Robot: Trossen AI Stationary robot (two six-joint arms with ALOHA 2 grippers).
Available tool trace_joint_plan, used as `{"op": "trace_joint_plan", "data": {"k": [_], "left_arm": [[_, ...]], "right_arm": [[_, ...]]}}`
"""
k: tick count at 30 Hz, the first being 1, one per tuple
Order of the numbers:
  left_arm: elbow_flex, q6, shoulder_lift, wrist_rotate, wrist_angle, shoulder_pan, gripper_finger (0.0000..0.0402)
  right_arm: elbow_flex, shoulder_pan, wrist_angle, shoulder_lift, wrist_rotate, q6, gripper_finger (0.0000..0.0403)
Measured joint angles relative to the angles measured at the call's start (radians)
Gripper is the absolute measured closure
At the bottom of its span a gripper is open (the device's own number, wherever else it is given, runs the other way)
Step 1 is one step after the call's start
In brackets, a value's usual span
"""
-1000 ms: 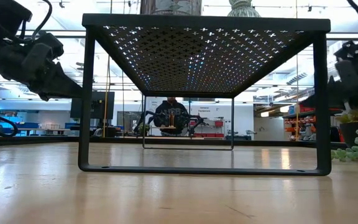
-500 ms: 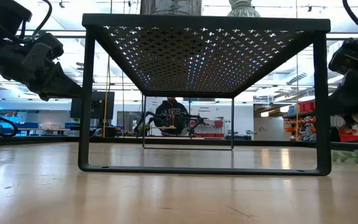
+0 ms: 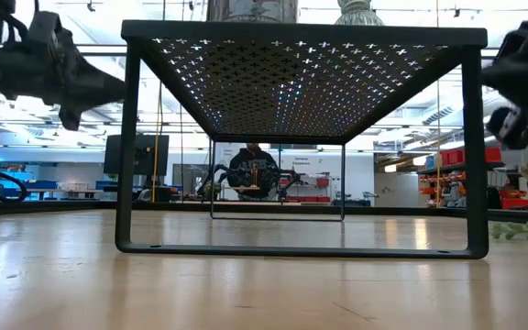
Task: Pick & Place candle stick holders
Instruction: Return to Home Position
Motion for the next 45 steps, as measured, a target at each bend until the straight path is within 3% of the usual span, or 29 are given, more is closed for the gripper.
{"op": "trace_joint_plan", "data": {"k": [6, 32, 39, 41, 45], "left_arm": [[0.000, -0.002, -0.081, -0.003, -0.007, 0.000, 0.0328], [-0.001, -0.003, -0.080, -0.003, -0.025, 0.000, 0.0328], [-0.002, -0.003, -0.080, -0.003, -0.025, 0.000, 0.0328], [-0.002, -0.003, -0.080, -0.003, -0.025, 0.000, 0.0328], [-0.002, -0.003, -0.080, -0.002, -0.025, 0.000, 0.0328]], "right_arm": [[0.000, -0.022, -0.006, -0.207, 0.000, 0.000, 0.0396], [0.000, -0.047, 0.011, -0.196, 0.003, -0.009, 0.0396], [0.000, -0.058, -0.006, -0.195, 0.068, -0.437, 0.0396], [0.000, -0.080, 0.011, -0.200, 0.069, -0.483, 0.0396], [0.002, -0.137, 0.012, -0.203, -0.037, -0.547, 0.0396]]}}
